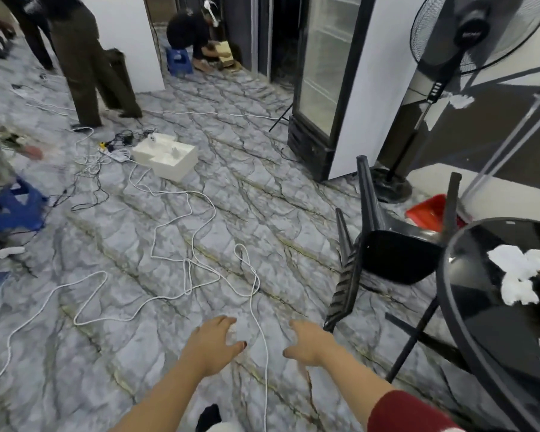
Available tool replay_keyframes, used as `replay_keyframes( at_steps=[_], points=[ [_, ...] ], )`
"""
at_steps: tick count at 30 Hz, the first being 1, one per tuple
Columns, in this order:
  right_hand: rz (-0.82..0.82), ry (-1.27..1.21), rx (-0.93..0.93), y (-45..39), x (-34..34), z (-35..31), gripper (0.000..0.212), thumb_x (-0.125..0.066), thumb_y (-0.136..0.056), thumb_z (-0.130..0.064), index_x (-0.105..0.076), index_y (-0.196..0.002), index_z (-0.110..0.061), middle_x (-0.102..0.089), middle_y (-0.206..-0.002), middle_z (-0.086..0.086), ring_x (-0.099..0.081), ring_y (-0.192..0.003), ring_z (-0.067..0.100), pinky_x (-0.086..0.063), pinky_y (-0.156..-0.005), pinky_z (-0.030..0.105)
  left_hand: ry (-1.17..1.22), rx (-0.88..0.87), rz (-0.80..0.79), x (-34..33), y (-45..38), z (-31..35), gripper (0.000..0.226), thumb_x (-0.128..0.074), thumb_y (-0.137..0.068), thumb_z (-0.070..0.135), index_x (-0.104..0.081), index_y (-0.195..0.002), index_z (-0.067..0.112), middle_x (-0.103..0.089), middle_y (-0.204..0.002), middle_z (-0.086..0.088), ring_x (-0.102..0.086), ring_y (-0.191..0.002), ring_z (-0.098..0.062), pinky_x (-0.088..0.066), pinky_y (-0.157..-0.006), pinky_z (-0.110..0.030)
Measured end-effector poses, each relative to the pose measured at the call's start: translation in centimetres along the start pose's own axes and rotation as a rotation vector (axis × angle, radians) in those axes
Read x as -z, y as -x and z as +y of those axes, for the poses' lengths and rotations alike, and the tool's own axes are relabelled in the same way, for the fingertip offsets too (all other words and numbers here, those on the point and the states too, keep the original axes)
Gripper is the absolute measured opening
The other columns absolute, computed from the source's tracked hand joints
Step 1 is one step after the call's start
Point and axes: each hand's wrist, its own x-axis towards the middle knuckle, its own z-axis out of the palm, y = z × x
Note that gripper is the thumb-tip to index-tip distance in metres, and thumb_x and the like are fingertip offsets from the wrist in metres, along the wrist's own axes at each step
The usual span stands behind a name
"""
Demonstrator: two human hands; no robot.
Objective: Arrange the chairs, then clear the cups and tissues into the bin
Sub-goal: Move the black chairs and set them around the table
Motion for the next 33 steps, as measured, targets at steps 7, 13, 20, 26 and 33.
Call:
replay_keyframes(
  at_steps=[7, 13, 20, 26, 33],
  points=[
    [0.054, -0.073, -0.053, -6.6, 5.7, -6.1, 0.062, -0.054, -0.088, -0.039, -0.032, -0.138, -0.012, -0.039, -0.144, 0.011, -0.039, -0.129, 0.030, -0.036, -0.101, 0.036, -0.049, -0.104, -0.044, 8.3, -8.1, -3.9, 0.063, -0.045, -0.090, 0.053, -0.028, -0.143, 0.023, -0.028, -0.152, 0.000, -0.028, -0.138, -0.018, -0.025, -0.111, -0.032],
    [0.083, -0.141, -0.106, -11.3, 8.4, -8.9, 0.065, -0.056, -0.083, -0.043, -0.031, -0.138, -0.018, -0.039, -0.142, 0.011, -0.039, -0.128, 0.029, -0.036, -0.100, 0.037, -0.072, -0.163, -0.079, 12.6, -13.6, -6.0, 0.063, -0.046, -0.089, 0.053, -0.030, -0.142, 0.023, -0.030, -0.151, 0.002, -0.030, -0.137, -0.017, -0.028, -0.111, -0.034],
    [0.067, -0.214, -0.177, -17.3, 12.4, -8.1, 0.062, -0.052, -0.086, -0.041, -0.031, -0.138, -0.016, -0.040, -0.139, 0.012, -0.040, -0.126, 0.029, -0.037, -0.097, 0.034, -0.071, -0.169, -0.109, 16.7, -21.1, -6.6, 0.091, -0.029, -0.064, 0.074, -0.033, -0.140, 0.024, -0.033, -0.149, 0.003, -0.031, -0.136, -0.016, -0.027, -0.110, -0.032],
    [0.064, -0.298, -0.205, -22.7, 17.8, -5.5, 0.057, -0.051, -0.087, -0.039, -0.037, -0.136, -0.013, -0.042, -0.140, 0.010, -0.041, -0.127, 0.029, -0.037, -0.101, 0.034, -0.146, -0.177, -0.166, 20.0, -30.0, -4.5, 0.081, -0.035, -0.070, 0.067, -0.034, -0.140, 0.025, -0.035, -0.148, 0.004, -0.033, -0.135, -0.016, -0.029, -0.110, -0.034],
    [0.102, -0.397, -0.250, -29.3, 26.7, -1.0, 0.060, -0.053, -0.089, -0.038, -0.033, -0.138, -0.011, -0.039, -0.142, 0.014, -0.040, -0.127, 0.030, -0.037, -0.094, 0.031, -0.219, -0.211, -0.159, 25.4, -41.5, 0.9, 0.063, -0.045, -0.088, 0.054, -0.030, -0.142, 0.024, -0.028, -0.152, 0.003, -0.027, -0.138, -0.017, -0.025, -0.112, -0.034]
  ],
)
